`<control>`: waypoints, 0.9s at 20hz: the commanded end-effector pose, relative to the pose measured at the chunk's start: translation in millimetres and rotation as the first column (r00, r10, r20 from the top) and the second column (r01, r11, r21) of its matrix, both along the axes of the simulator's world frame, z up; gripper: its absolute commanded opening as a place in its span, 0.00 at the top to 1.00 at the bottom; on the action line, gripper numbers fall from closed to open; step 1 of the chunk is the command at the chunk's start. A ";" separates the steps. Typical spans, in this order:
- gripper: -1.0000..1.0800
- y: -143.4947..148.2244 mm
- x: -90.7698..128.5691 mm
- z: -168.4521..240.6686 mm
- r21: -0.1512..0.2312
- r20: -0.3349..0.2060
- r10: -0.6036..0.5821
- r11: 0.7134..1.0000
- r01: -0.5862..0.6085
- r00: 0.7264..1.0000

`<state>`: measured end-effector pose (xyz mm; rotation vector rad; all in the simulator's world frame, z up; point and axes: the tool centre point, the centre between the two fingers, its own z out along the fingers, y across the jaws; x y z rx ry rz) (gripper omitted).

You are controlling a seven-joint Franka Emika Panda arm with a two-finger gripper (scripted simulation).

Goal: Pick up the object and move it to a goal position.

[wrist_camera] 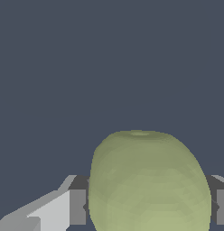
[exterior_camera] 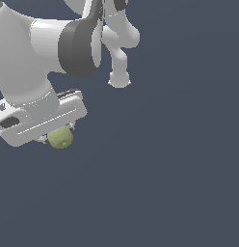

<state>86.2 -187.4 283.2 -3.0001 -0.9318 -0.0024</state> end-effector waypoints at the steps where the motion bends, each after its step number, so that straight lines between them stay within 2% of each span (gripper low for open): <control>1: 1.00 -7.3 3.6 13.1 0.000 -0.001 0.001 1.000 -0.001 1.000; 9: 1.00 -21.0 11.1 36.8 0.000 -0.001 0.000 1.000 0.000 1.000; 18: 1.00 -25.2 13.8 44.1 0.000 -0.001 0.000 1.000 0.000 1.000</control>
